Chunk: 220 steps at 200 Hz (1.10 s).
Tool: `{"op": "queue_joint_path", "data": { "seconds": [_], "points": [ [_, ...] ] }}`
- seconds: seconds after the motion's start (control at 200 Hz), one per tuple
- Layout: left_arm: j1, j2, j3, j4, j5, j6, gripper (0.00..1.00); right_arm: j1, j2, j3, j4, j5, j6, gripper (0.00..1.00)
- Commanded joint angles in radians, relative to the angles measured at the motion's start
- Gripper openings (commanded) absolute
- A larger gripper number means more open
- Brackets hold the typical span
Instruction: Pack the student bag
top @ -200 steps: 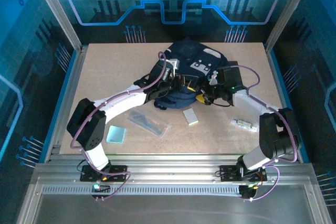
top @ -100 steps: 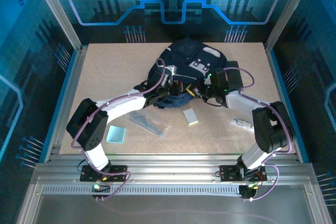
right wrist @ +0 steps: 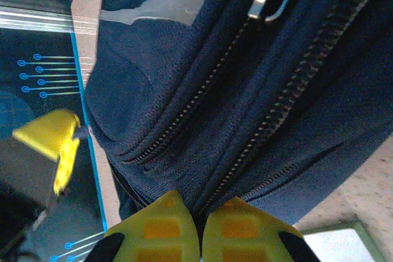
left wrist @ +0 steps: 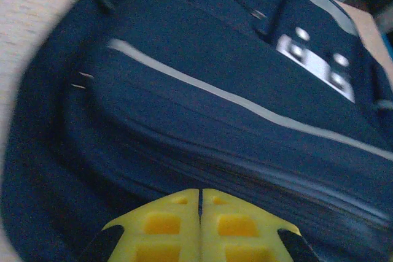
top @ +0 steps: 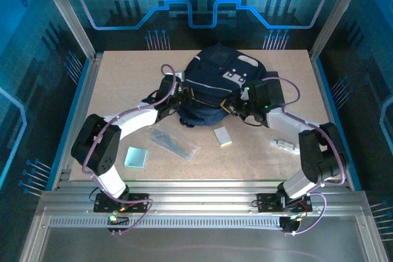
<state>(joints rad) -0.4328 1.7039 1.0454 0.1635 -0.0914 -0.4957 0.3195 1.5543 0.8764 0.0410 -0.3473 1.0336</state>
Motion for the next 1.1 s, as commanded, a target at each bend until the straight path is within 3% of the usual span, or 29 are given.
{"op": "queue_joint_path", "data": {
  "seconds": [0.0, 0.155, 0.27, 0.465, 0.615, 0.765, 0.875, 0.92, 1.036, 1.096],
  "points": [
    [0.059, 0.03, -0.031, 0.171, -0.178, 0.039, 0.0, -0.023, -0.058, -0.034, -0.066, 0.036, -0.086, 0.0],
    [0.12, 0.071, -0.046, 0.261, -0.188, 0.007, 0.0, -0.03, -0.035, 0.021, -0.132, -0.043, -0.205, 0.0],
    [0.108, 0.006, -0.072, 0.289, -0.157, 0.023, 0.0, -0.036, 0.013, 0.109, -0.285, -0.073, -0.346, 0.0],
    [0.054, -0.214, -0.212, 0.272, -0.207, 0.016, 0.0, -0.11, 0.042, 0.166, -0.342, -0.075, -0.418, 0.0],
    [-0.038, -0.333, -0.269, 0.222, -0.233, 0.01, 0.0, -0.155, 0.055, 0.188, -0.336, -0.075, -0.418, 0.0],
    [-0.112, -0.337, -0.255, 0.207, -0.189, -0.011, 0.0, -0.206, 0.116, 0.245, -0.347, -0.04, -0.425, 0.0],
    [-0.13, -0.277, -0.206, 0.225, -0.097, -0.018, 0.0, -0.255, 0.186, 0.306, -0.332, -0.035, -0.409, 0.03],
    [-0.135, -0.246, -0.181, 0.237, -0.058, -0.015, 0.0, -0.271, 0.205, 0.33, -0.332, -0.052, -0.397, 0.09],
    [-0.136, -0.168, -0.106, 0.243, 0.047, -0.009, 0.0, -0.285, 0.165, 0.324, -0.331, -0.057, -0.373, 0.44],
    [-0.137, -0.134, -0.068, 0.241, 0.099, -0.013, 0.0, -0.286, 0.112, 0.301, -0.348, -0.045, -0.368, 0.53]
  ]
}}
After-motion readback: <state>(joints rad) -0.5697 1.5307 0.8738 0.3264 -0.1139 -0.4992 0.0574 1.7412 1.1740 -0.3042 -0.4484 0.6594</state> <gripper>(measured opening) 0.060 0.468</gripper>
